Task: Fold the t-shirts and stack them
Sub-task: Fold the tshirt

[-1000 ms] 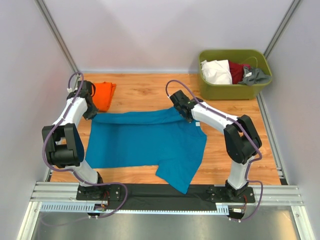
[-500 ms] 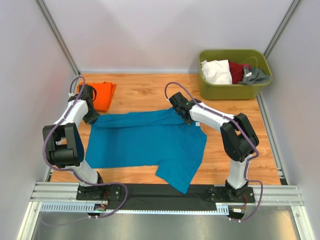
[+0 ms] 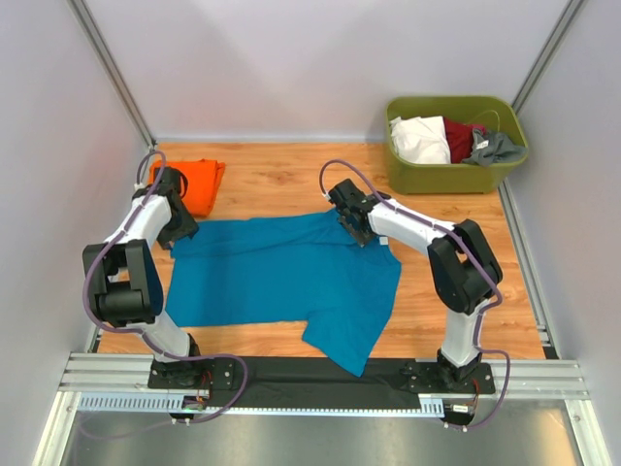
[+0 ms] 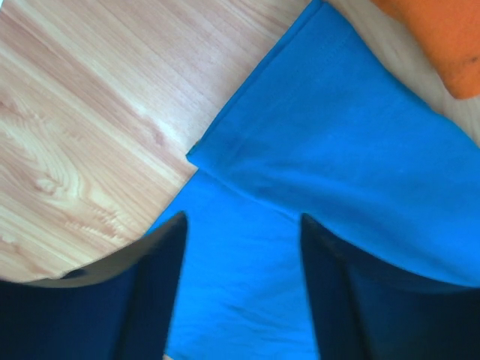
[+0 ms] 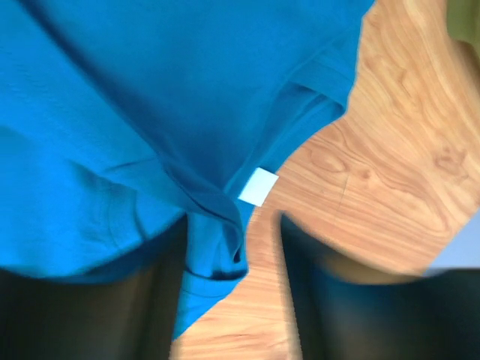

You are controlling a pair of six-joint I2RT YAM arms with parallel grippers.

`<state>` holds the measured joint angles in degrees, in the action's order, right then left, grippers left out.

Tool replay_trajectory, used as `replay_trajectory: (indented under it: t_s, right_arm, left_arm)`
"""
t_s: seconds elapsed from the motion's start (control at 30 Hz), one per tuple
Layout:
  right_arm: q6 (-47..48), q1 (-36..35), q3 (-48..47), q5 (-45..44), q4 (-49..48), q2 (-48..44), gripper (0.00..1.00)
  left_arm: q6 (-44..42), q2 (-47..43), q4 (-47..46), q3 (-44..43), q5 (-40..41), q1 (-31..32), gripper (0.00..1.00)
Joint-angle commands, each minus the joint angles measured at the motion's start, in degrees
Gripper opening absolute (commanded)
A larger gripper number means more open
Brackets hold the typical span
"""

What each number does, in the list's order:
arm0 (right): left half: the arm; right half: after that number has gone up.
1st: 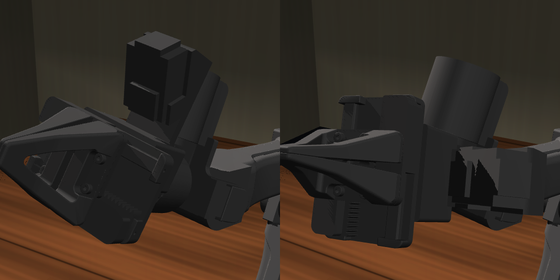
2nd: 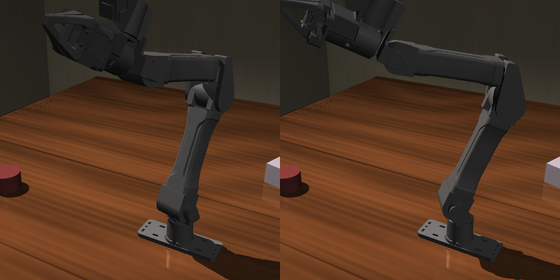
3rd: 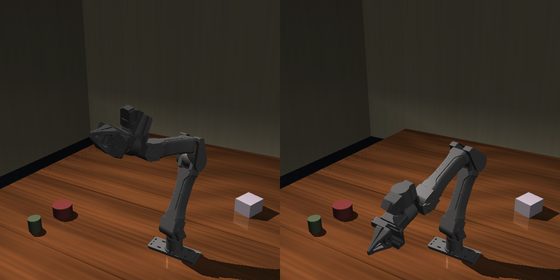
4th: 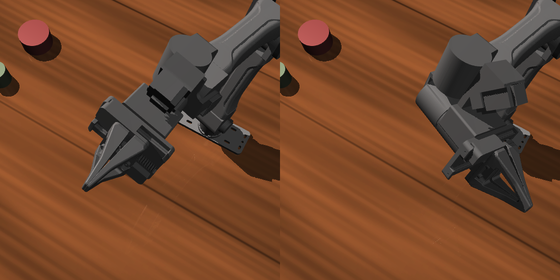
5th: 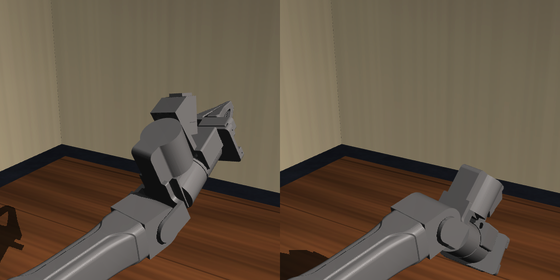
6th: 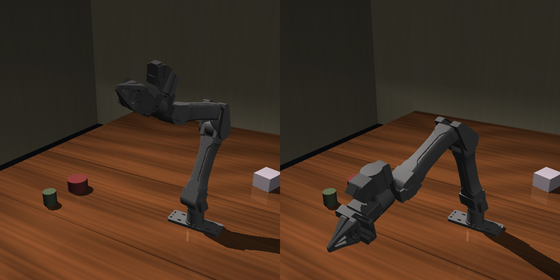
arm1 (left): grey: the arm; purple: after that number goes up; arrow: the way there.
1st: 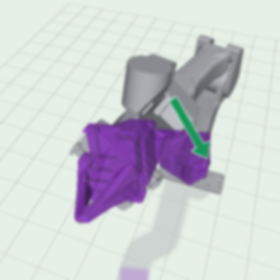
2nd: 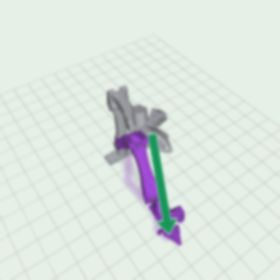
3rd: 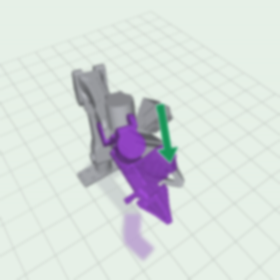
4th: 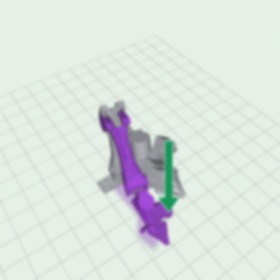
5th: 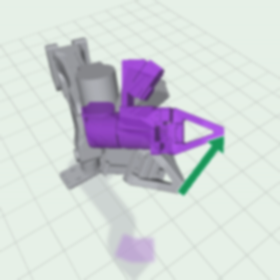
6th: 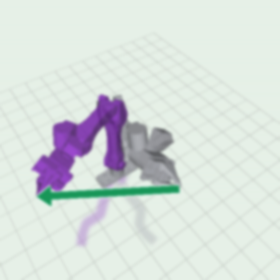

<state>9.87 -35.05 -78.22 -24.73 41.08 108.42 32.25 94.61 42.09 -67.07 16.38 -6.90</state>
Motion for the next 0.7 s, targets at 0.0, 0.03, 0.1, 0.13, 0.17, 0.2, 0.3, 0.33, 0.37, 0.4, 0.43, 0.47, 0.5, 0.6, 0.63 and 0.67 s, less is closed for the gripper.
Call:
replay_trajectory:
  t_s: [0.0,0.03,0.1,0.13,0.17,0.2,0.3,0.33,0.37,0.4,0.43,0.47,0.5,0.6,0.63,0.67]
  right_arm:
    - [-1.60,0.77,-4.04,6.95,1.37,-5.32,0.59]
    - [-2.13,1.12,-5.01,8.11,1.98,-6.20,0.64]
    - [-3.45,1.56,-6.94,10.22,3.39,-8.57,0.79]
    - [-5.54,1.82,-7.47,10.49,3.39,-10.14,0.83]
    - [-6.87,2.43,-7.91,11.45,3.22,-10.77,0.90]
    - [-11.32,2.96,-9.22,12.33,3.13,-11.21,0.93]
    - [-19.85,5.42,-11.07,15.40,2.78,-11.22,0.96]
    - [-24.06,6.56,-10.82,17.24,1.65,-10.87,0.96]
    - [-26.80,6.83,-10.38,18.48,0.59,-10.60,0.95]
    - [-28.92,7.01,-9.77,18.49,-0.46,-10.34,0.95]
    - [-31.38,7.10,-8.81,19.10,-2.13,-9.47,0.95]
    - [-32.79,7.19,-8.80,18.93,-2.23,-8.85,0.95]
    - [-34.03,7.19,-8.71,18.58,-2.23,-8.06,0.93]
    - [-34.83,7.27,-7.49,23.84,-7.03,-5.68,0.84]
    - [-33.79,7.19,-5.13,29.07,-9.15,-5.68,0.80]
    - [-33.69,7.19,-4.41,30.00,-10.83,-5.68,0.78]
  left_arm:
    - [-0.78,-4.78,2.38,-3.15,-1.35,-0.40,0.72]
    - [-0.96,-5.48,3.08,-4.20,-1.96,-0.31,0.80]
    - [-1.40,-7.76,4.58,-5.35,-2.41,-0.49,0.84]
    - [-1.84,-8.38,4.76,-6.48,-2.58,-0.49,0.87]
    - [-2.54,-9.34,4.59,-7.02,-3.02,-0.57,0.88]
    - [-3.15,-9.44,4.24,-8.24,-4.85,-0.57,0.89]
    - [-4.47,-8.83,1.61,-8.96,-10.90,-0.75,0.90]
    - [-4.48,-8.65,0.20,-8.52,-12.85,-0.66,0.90]
    - [-4.39,-8.48,-3.03,-7.82,-14.87,-0.75,0.89]
    - [-3.69,-8.13,-4.37,-6.77,-18.19,-0.75,0.88]
    - [-2.99,-7.17,-5.69,-6.15,-19.53,-0.75,0.88]
    - [-2.37,-6.55,-7.44,-5.62,-20.76,-0.75,0.86]
    - [-1.15,-5.85,-7.98,-5.01,-22.26,-0.66,0.81]
    - [0.70,-3.73,-11.58,-2.90,-26.48,-0.66,0.76]
    - [1.06,-3.12,-14.28,-2.37,-27.97,-0.31,0.75]
    - [1.23,-2.77,-15.62,-1.58,-30.77,-0.14,0.72]
